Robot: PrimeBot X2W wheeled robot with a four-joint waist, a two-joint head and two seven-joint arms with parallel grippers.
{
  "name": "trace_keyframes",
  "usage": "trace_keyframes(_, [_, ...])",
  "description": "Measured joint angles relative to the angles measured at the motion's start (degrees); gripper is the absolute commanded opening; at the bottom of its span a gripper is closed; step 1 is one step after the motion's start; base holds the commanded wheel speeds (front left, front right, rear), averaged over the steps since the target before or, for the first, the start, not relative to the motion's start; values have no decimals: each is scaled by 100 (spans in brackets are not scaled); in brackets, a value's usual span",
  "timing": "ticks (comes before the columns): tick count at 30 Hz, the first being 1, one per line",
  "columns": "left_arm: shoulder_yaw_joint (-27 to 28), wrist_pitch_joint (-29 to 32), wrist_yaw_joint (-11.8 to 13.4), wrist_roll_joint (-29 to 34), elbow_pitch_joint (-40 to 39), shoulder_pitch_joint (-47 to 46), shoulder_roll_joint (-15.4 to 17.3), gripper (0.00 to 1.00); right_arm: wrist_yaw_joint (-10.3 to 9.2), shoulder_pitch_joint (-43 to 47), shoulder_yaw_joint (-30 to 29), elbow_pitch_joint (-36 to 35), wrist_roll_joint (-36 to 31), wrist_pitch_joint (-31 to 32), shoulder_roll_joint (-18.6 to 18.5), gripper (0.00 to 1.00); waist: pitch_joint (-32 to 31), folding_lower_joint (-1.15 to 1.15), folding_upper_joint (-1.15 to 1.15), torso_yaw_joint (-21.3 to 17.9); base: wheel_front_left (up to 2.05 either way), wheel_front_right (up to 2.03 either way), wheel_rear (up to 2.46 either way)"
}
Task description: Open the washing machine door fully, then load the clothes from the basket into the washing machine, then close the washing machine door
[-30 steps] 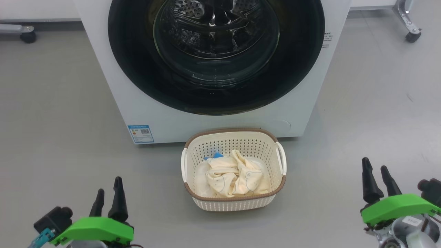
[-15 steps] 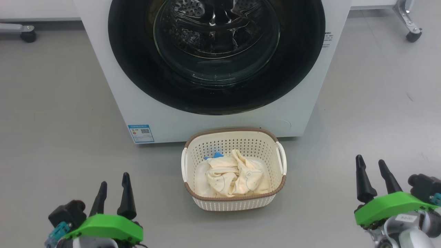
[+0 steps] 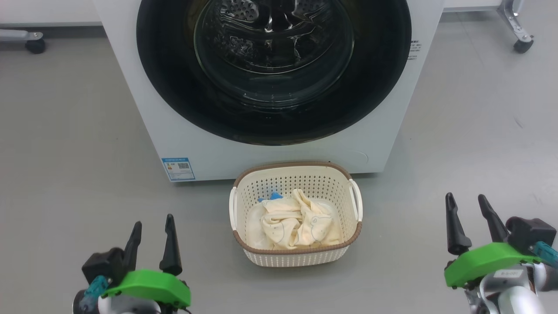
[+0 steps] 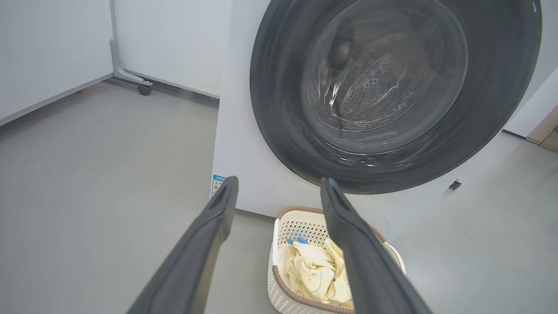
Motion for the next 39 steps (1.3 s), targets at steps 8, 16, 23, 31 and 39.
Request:
trace_keyframes(8, [-136,-182,49,553,112,-87,1,100,0,-58,20,-43,-679,-140,0,100,-8,0,0,-1,0,0,0])
trace_keyframes(16, [-267,-299,101,1038,178,-204,2,100,0,-58,47,-99,-1288,-258,-1,100,32,0,0,-11,0,0,0])
trace_keyframes(23, [-342,-400,151,1462,219,-238,3,100,0,-59,47,-133,-1819,-358,-1,100,35,0,0,-8,0,0,0])
trace_keyframes(31, [-354,-401,200,1497,240,-282,3,100,0,-59,2,-160,-1866,-400,-1,100,37,0,0,-6,0,0,0])
trace_keyframes(39, [-357,-401,201,1492,264,-287,4,100,0,-60,-27,-163,-1847,-401,0,100,59,0,0,-7,0,0,0])
